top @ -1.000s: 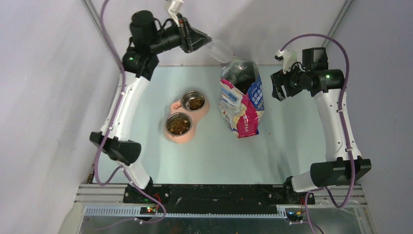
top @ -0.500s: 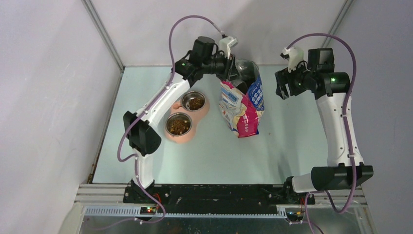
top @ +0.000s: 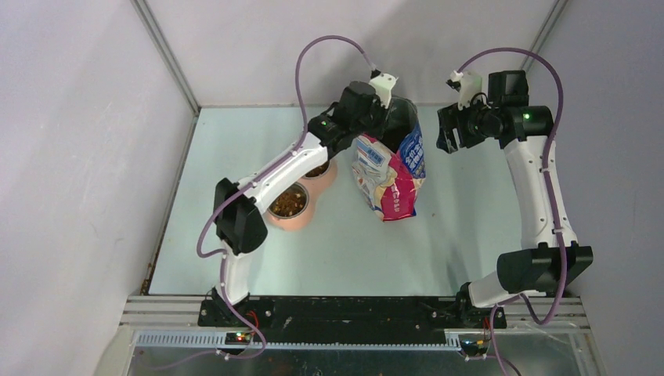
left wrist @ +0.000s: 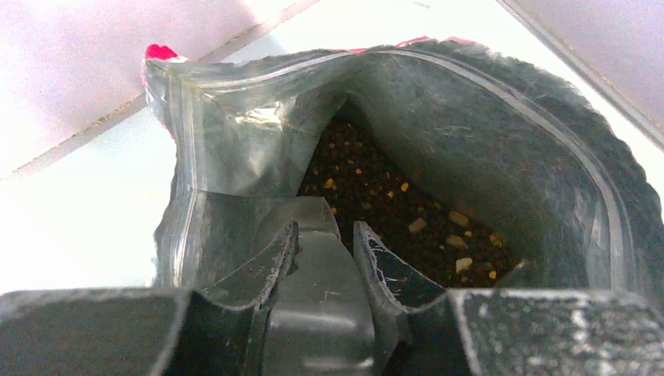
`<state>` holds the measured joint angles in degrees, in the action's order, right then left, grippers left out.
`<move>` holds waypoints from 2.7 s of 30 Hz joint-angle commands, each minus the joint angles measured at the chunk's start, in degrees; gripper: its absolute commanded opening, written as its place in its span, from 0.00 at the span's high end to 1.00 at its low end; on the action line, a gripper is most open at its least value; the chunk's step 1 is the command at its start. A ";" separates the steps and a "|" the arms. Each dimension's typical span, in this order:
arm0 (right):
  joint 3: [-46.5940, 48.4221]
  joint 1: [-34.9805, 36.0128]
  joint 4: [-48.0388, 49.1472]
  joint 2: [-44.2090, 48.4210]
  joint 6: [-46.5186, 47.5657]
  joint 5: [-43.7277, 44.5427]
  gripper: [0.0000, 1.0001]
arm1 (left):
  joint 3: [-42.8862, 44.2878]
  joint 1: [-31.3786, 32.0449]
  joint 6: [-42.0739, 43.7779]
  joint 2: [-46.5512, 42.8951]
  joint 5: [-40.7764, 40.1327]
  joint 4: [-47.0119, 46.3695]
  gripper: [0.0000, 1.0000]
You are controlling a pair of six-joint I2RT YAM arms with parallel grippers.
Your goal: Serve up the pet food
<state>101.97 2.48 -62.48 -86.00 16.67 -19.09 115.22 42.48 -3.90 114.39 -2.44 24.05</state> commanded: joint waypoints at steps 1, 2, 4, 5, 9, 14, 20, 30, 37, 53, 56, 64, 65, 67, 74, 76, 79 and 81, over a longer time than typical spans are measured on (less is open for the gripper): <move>2.10 -0.19 1.22 0.51 -0.97 -1.72 0.30 | -1.96 1.27 2.71 1.00 -9.25 -8.16 1.00; 2.10 -0.15 1.22 0.54 -1.00 -1.80 0.30 | -3.45 1.46 3.03 1.01 -9.47 -8.90 1.00; 2.18 -0.19 1.23 0.64 -1.14 -1.87 0.30 | -5.55 1.93 3.57 1.31 -10.41 -10.83 1.00; 2.18 -0.19 1.37 0.63 -1.42 -1.98 0.30 | -6.33 2.22 3.65 1.38 -10.64 -11.16 1.00; 2.35 -0.04 1.40 0.11 -2.25 -3.15 0.30 | -12.29 3.15 5.86 1.68 -9.89 -12.57 1.00; 3.14 0.24 1.31 -0.67 -2.22 -3.41 0.31 | -18.76 4.15 7.32 2.15 -4.98 -10.30 1.00; 3.95 0.52 1.32 -2.07 -3.00 -4.15 0.31 | -24.10 4.32 7.74 1.70 3.42 -7.19 1.00; 5.84 1.96 1.31 -3.19 -3.08 -3.24 0.31 | -23.93 3.58 1.49 0.88 19.56 -6.54 1.00; 3.64 1.97 0.92 -0.42 -2.61 -0.85 0.31 | -18.04 -0.39 -7.32 3.06 35.70 -11.20 1.00; 1.72 1.09 0.78 1.80 -1.70 3.39 0.30 | -11.28 -8.52 -29.81 8.86 57.16 -22.91 1.00; 1.74 1.00 0.76 1.46 -1.47 3.56 0.30 | -9.89 -9.38 -34.37 9.06 58.88 -26.99 1.00; 1.64 0.97 1.42 0.37 -1.50 3.69 0.30 | -10.29 -10.83 -40.61 7.43 62.01 -32.31 1.00; 1.89 1.06 1.51 0.06 -1.47 3.71 0.30 | -10.50 -10.96 -40.80 7.25 61.89 -32.38 1.00; 2.38 1.12 1.55 -0.43 -1.47 3.71 0.30 | -10.87 -11.40 -41.05 6.82 61.41 -32.40 1.00; 3.07 1.51 1.48 -1.32 -1.44 4.14 0.30 | -11.88 -12.33 -40.15 5.47 59.25 -31.39 1.00; 2.97 1.63 1.53 -1.31 -1.39 4.15 0.30 | -12.04 -12.40 -39.72 5.21 58.77 -31.02 1.00; 2.94 1.73 1.84 -1.44 -1.31 4.15 0.30 | -12.31 -12.61 -39.10 4.50 58.45 -30.55 1.00; 2.84 1.74 1.99 -1.60 -1.16 4.15 0.30 | -12.50 -12.80 -39.04 4.14 58.28 -30.64 1.00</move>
<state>103.44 3.90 -62.33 -87.55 15.00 -15.59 102.80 30.02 -40.66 123.96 52.31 -5.48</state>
